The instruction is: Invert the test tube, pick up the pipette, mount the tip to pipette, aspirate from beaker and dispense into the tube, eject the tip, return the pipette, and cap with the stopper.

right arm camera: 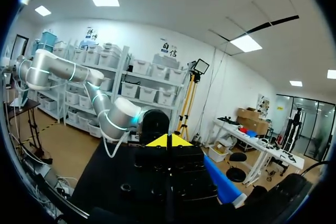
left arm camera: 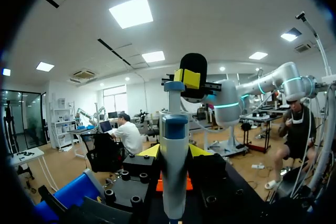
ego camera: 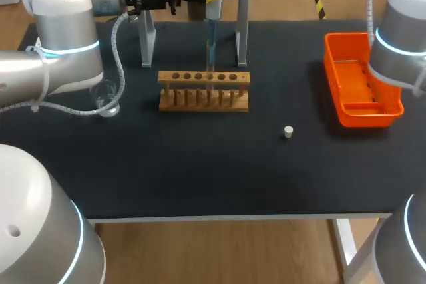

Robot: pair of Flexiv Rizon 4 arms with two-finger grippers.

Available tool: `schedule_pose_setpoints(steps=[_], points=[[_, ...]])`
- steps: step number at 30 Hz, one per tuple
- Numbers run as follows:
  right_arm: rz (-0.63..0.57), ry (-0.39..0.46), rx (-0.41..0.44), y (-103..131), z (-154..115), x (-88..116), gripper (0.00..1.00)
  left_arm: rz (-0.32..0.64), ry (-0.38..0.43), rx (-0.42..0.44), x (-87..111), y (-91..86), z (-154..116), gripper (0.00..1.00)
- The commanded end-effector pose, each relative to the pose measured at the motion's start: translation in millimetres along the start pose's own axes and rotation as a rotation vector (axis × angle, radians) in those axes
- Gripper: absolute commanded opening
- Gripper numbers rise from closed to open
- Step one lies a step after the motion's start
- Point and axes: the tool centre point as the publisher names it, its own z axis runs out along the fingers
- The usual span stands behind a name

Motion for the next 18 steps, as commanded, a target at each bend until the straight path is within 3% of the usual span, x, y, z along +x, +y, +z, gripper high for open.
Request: schedule_pose_setpoints(steps=[1, 18], points=[[0.011, 0.013, -0.002, 4.0, 20.7, -2.8, 0.00, 0.000, 0.001, 0.001, -0.4, -0.1, 0.1, 0.00], [0.192, 0.030, -0.032, 8.9, 47.7, 6.1, 0.00, 0.000, 0.001, 0.001, -0.4, -0.1, 0.1, 0.00]])
